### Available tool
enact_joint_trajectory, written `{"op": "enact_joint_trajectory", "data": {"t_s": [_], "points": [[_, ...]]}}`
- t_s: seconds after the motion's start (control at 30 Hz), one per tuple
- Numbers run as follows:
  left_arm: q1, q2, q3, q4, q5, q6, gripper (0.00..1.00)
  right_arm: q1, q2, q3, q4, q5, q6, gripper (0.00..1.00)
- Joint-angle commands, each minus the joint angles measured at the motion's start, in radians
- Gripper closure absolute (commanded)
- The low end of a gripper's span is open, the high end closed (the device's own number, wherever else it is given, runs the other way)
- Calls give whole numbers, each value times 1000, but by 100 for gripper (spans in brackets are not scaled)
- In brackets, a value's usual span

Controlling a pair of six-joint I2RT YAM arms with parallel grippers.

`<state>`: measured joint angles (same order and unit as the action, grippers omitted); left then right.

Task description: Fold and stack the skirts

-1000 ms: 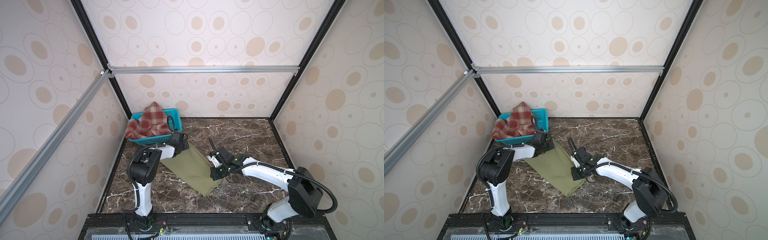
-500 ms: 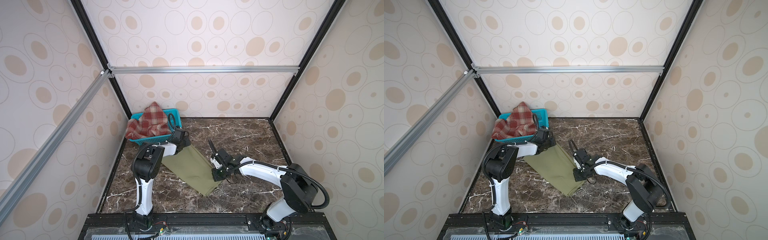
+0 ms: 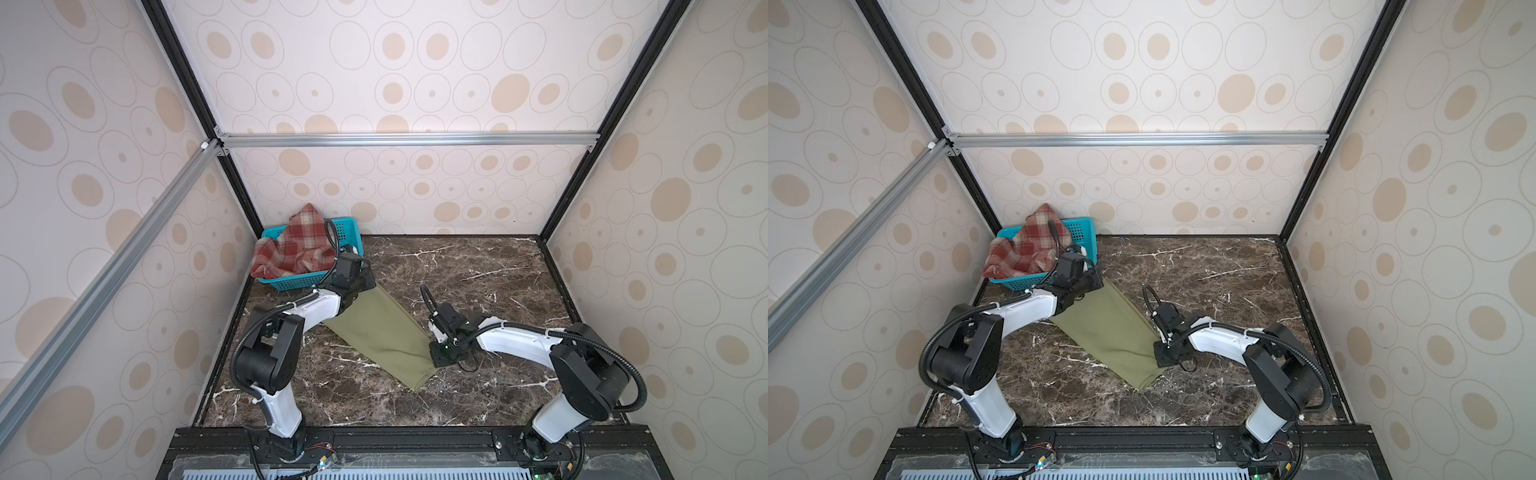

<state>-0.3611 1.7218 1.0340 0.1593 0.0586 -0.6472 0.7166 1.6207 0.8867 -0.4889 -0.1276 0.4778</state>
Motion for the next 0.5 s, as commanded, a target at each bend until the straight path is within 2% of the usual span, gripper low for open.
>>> {"op": "enact_joint_trajectory", "data": {"t_s": [0.0,0.13,0.37,0.47], "points": [[1,-44,-104,-82,-15,30,100,-15,51,-6,-16,56,17,100],[1,-85,-218,-45,10,4,100,-36,102,31,-47,113,13,100],[0,-125,-298,-11,21,-26,100,-112,175,110,-106,240,-9,100],[0,-151,-318,-12,21,-30,100,-147,148,112,-43,224,-18,100]]}}
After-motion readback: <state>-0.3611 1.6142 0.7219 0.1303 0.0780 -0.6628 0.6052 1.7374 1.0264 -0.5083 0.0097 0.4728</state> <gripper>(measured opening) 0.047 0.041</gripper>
